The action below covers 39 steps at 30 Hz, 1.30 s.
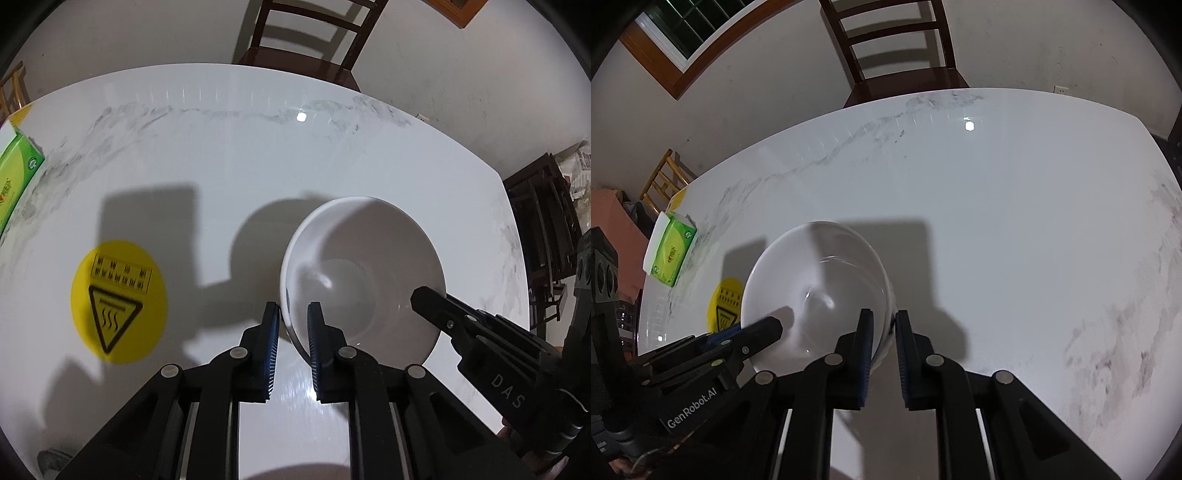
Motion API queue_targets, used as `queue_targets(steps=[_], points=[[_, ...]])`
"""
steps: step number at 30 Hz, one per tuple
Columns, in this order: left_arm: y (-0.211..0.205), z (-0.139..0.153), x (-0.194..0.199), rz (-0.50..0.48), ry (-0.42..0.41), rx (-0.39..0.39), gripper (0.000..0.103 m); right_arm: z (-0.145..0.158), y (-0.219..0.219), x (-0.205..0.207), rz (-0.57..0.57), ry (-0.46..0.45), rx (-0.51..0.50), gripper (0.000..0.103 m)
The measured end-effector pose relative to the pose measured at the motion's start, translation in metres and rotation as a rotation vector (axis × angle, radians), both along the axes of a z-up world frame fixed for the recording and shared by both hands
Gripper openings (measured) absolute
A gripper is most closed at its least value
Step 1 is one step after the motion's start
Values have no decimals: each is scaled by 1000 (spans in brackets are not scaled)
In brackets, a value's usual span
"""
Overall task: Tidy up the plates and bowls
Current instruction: 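Carry the 'Rabbit' bowl with the left tool and lower it into the 'Dog' bowl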
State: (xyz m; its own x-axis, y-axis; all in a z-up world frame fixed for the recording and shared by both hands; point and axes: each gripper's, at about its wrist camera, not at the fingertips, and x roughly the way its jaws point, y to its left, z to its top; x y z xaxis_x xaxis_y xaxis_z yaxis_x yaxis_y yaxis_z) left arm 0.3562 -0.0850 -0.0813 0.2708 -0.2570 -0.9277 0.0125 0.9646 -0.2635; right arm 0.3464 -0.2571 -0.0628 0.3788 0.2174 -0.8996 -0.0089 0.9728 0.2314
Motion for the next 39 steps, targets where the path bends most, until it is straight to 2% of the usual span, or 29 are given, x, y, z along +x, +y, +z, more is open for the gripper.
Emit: queue_targets(steps=[20,39], points=[[-11,61,-75,-44,-62,14,13,57,-2,-82,2,-61,-15,13],[-7,91,-155,-72,-103,22,13,91,7,-170,21,-99,-27,13]])
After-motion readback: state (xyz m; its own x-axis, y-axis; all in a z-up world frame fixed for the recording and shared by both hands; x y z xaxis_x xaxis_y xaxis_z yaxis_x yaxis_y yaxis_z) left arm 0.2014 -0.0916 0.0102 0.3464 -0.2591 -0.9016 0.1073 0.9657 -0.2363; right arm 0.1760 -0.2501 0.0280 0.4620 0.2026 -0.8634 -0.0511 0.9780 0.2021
